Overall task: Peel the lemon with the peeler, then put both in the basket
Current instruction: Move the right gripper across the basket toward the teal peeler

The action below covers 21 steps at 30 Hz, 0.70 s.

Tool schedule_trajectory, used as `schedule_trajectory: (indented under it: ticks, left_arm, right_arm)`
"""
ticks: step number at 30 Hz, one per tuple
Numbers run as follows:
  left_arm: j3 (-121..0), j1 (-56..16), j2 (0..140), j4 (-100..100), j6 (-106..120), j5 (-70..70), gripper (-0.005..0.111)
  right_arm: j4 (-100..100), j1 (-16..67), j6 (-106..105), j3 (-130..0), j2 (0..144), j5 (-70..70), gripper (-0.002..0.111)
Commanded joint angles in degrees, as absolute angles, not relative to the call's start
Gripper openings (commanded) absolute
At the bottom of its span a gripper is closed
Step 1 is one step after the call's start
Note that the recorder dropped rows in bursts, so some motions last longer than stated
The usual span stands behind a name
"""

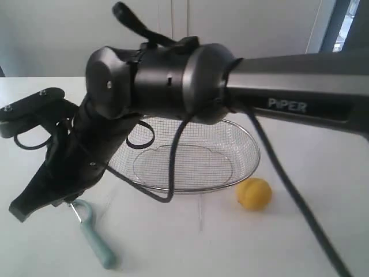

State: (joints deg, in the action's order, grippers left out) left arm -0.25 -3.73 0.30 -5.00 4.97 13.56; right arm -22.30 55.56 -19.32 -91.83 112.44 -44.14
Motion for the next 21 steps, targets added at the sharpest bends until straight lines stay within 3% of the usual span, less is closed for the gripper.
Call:
schedule_trajectory:
  ticks: [1, 7, 21]
  left_arm:
    - [0.00, -4.00, 0.00, -5.31, 4.99, 13.57, 0.000]
    - [0.00, -4.00, 0.00, -5.31, 4.99, 13.57, 0.000]
    - [0.00, -4.00, 0.00, -5.31, 4.99, 13.57, 0.000]
  right_arm:
    - [-12.55, 57.25, -10.24, -96.95, 116.39, -49.68, 0.019]
    - [-10.15, 57.25, -7.29, -100.35, 120.14, -56.00, 0.019]
    - [-7.04, 57.25, -3.99, -100.66, 124.20, -55.35, 0.019]
